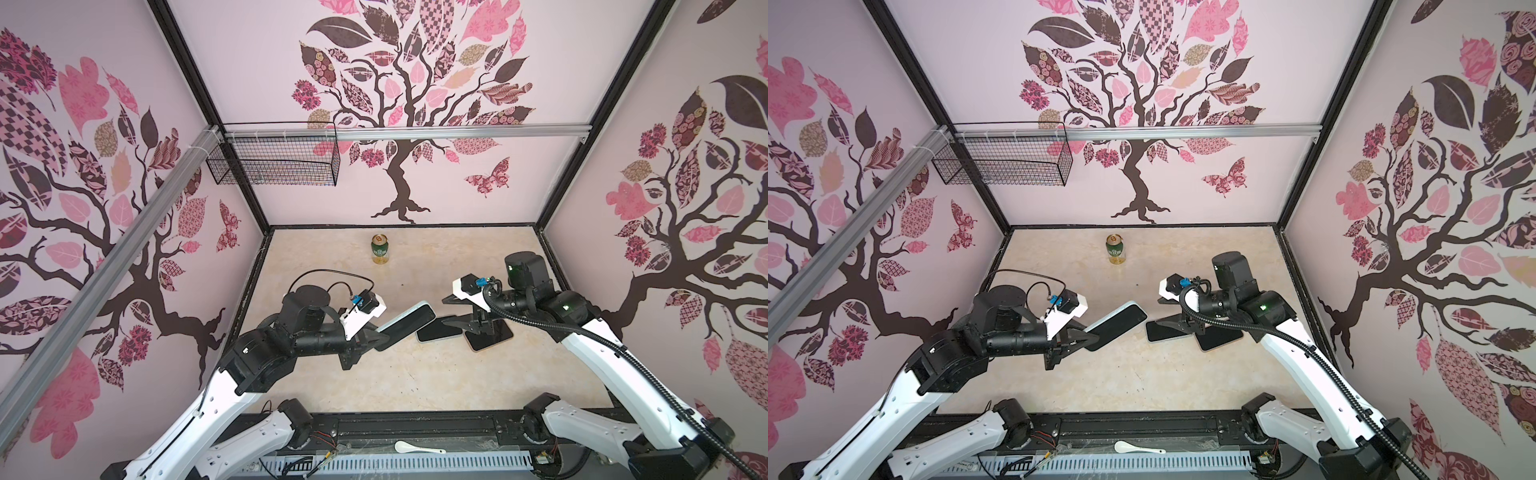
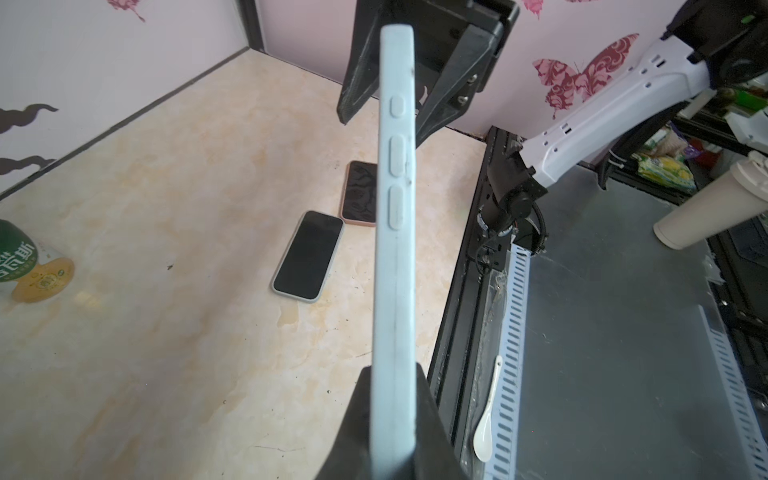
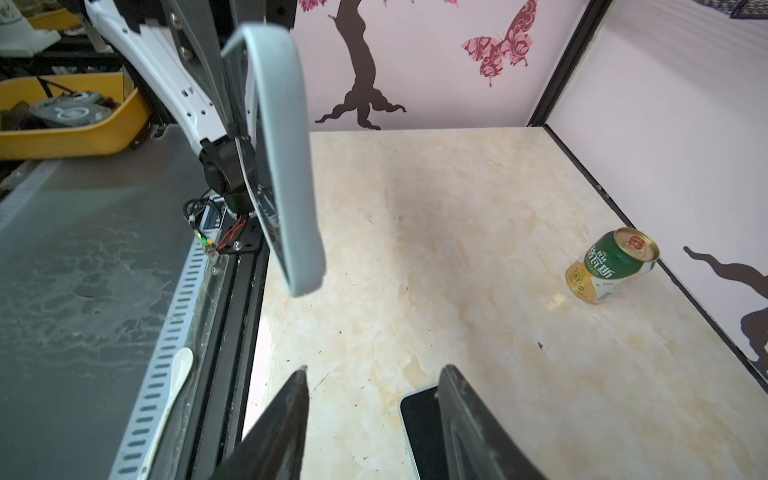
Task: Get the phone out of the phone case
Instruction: 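Hold the phone with the left gripper while the right gripper grasps its case edge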
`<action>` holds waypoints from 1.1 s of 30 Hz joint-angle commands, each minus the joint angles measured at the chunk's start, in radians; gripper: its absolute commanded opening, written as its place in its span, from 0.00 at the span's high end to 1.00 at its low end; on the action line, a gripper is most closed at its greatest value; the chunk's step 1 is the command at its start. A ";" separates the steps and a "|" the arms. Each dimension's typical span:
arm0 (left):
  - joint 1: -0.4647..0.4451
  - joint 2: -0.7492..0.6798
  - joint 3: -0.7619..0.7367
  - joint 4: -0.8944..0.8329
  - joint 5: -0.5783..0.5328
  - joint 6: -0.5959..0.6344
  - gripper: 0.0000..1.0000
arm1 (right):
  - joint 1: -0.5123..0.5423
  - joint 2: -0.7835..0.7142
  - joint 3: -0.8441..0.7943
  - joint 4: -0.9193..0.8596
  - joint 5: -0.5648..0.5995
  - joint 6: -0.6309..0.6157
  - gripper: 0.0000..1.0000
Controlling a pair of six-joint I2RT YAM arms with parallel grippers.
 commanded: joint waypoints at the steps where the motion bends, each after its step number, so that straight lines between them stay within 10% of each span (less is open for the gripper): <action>1: 0.036 0.024 0.054 -0.067 0.133 0.118 1.00 | 0.001 -0.003 -0.010 0.019 -0.063 -0.088 0.47; 19: 0.102 0.231 0.169 -0.154 0.143 0.390 1.00 | 0.008 -0.043 -0.154 0.101 -0.030 -0.090 0.43; 33: 0.133 0.343 0.211 -0.092 0.014 0.308 1.00 | 0.009 0.035 -0.143 0.168 0.054 -0.155 0.36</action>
